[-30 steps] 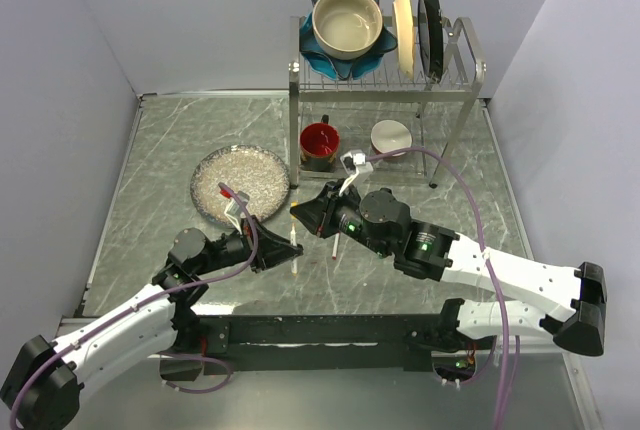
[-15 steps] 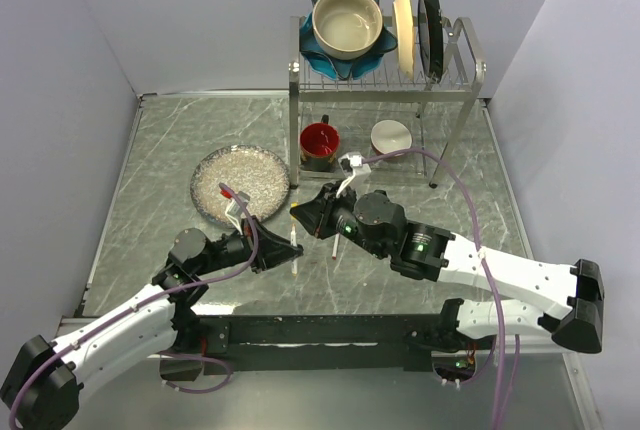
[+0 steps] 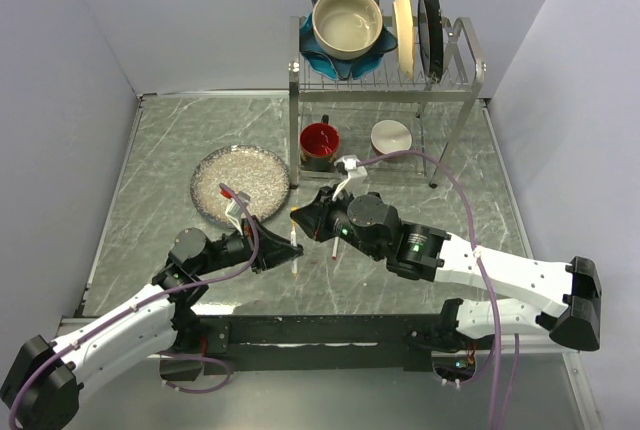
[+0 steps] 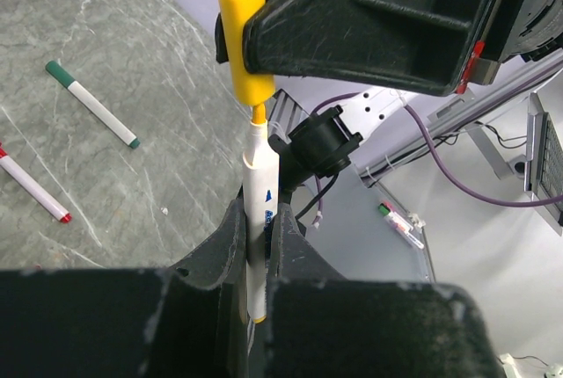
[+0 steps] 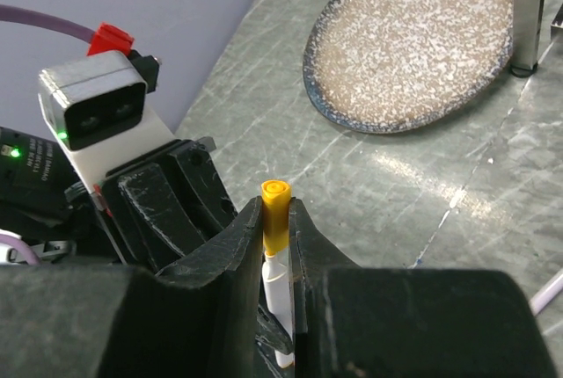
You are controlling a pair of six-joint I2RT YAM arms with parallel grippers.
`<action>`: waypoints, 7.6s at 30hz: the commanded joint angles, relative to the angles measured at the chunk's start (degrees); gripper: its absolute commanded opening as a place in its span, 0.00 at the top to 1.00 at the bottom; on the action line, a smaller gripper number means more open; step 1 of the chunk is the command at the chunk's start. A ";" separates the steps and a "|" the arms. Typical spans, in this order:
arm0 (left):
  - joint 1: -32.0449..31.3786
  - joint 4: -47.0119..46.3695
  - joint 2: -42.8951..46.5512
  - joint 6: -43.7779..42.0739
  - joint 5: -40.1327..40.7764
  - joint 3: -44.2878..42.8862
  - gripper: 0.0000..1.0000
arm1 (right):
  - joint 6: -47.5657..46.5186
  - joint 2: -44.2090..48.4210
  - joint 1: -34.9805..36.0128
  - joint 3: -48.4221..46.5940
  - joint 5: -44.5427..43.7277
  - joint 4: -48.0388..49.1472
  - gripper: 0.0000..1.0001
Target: Insert the pens into the pen caps
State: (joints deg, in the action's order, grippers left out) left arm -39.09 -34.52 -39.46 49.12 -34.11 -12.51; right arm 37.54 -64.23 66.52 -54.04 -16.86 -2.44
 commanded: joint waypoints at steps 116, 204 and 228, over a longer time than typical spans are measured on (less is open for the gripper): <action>-0.28 10.88 -3.87 -16.25 9.23 -17.37 0.99 | 5.96 -5.48 18.29 4.29 -7.83 -10.66 1.00; 14.04 20.37 1.23 -19.59 -7.73 -20.01 0.99 | -6.51 -5.56 8.10 -10.20 -7.58 -3.28 0.73; 16.49 20.12 -3.69 -19.86 -2.45 -23.53 0.99 | 3.85 -9.08 16.09 5.16 -4.96 -0.22 1.00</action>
State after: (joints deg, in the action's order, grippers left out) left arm -26.65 -1.04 -43.42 28.75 -48.23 -30.89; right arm 34.59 -72.14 74.70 -56.05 -33.69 4.49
